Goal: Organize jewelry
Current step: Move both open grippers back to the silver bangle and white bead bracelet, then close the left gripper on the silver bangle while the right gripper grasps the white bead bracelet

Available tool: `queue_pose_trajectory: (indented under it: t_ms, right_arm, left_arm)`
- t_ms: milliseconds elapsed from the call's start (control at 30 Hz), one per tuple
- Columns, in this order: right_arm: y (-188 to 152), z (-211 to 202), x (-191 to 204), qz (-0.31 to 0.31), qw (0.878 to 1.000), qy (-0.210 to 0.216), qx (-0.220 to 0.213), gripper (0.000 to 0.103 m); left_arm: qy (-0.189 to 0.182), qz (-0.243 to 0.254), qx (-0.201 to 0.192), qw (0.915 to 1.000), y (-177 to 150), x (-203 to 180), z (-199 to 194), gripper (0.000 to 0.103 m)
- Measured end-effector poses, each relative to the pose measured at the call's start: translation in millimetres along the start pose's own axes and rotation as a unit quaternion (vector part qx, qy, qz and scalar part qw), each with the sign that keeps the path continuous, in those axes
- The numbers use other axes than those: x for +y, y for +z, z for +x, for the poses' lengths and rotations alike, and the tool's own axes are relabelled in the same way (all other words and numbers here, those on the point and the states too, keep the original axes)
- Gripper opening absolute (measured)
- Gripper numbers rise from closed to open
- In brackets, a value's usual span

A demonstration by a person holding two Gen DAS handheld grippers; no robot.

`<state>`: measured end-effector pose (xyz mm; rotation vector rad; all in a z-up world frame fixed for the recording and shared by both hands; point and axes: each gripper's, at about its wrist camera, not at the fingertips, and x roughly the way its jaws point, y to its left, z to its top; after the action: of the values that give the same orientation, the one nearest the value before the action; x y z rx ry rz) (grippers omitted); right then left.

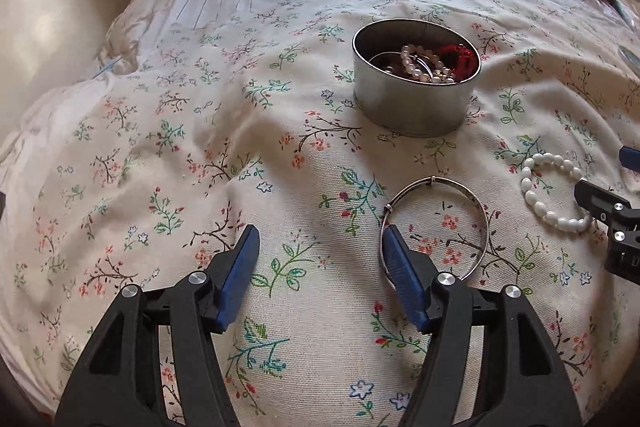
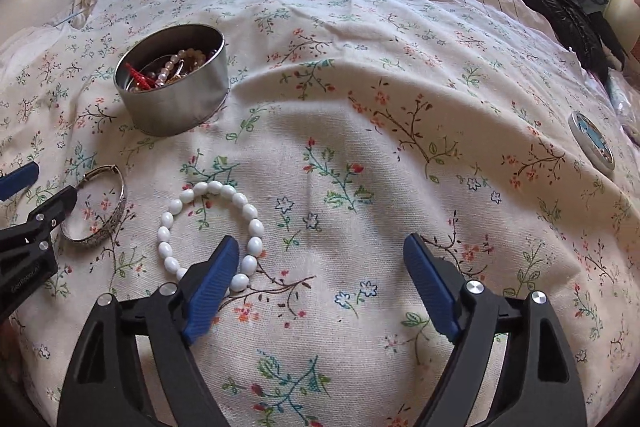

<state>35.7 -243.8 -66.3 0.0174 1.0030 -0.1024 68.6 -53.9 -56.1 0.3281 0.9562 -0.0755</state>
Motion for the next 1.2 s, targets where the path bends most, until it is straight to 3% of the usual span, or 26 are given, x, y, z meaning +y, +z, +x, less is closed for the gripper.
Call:
queue_pose_trajectory:
  t_ms: [100,200,267,367,433,500,533,667,767,833,933,1000,1067,1200]
  right_arm:
    - [5,-6,5,-0.004,0.999,0.029,-0.018,0.081]
    - [6,-1,10,-0.006,0.999,0.053,-0.007,0.080]
    - [6,6,11,-0.005,0.998,0.062,0.007,0.060]
    - [5,12,15,-0.009,0.998,0.066,0.020,0.043]
    - [4,13,21,-0.023,0.997,0.070,0.022,0.033]
    - [3,11,26,-0.034,0.996,0.075,0.023,0.020]
    - [2,10,28,-0.036,0.996,0.079,0.023,0.010]
    - [2,6,20,-0.013,0.995,0.102,0.019,0.008]
    - [2,8,15,0.003,0.995,0.093,0.020,0.010]
    - [1,11,16,0.001,0.995,0.092,0.025,0.022]
    - [1,13,24,-0.018,0.996,0.079,0.029,0.024]
    - [1,13,24,-0.019,0.996,0.085,0.030,0.021]
    - [1,12,22,-0.012,0.995,0.098,0.030,0.008]
    - [2,8,8,0.030,0.989,0.140,0.023,0.008]
  left_arm:
    - [-0.006,0.006,-0.010,0.9999,0,-3,-3,0.061]
    - [-0.013,0.012,-0.015,0.9997,0,-7,-5,0.061]
    - [-0.020,0.011,-0.016,0.9996,3,-10,-3,0.061]
    - [-0.030,0.010,-0.017,0.9993,4,-11,-3,0.059]
    - [-0.041,0.019,-0.010,0.9989,4,-15,1,0.049]
    - [-0.064,0.030,0.005,0.9975,3,-20,5,0.011]
    - [-0.062,0.040,0.003,0.9973,2,-24,4,0.007]
    - [-0.062,0.042,-0.010,0.9972,0,-24,-4,0.003]
    - [-0.069,0.029,-0.006,0.9972,1,-20,-3,0.003]
    - [-0.069,0.028,-0.002,0.9973,1,-20,-2,0.004]
    - [-0.063,0.038,0.010,0.9973,-1,-25,5,0.008]
    - [-0.058,0.048,0.011,0.9971,-1,-28,7,0.008]
    - [-0.056,0.057,0.003,0.9968,-2,-29,4,0.004]
    - [-0.064,0.050,-0.015,0.9966,0,-25,-4,0.003]
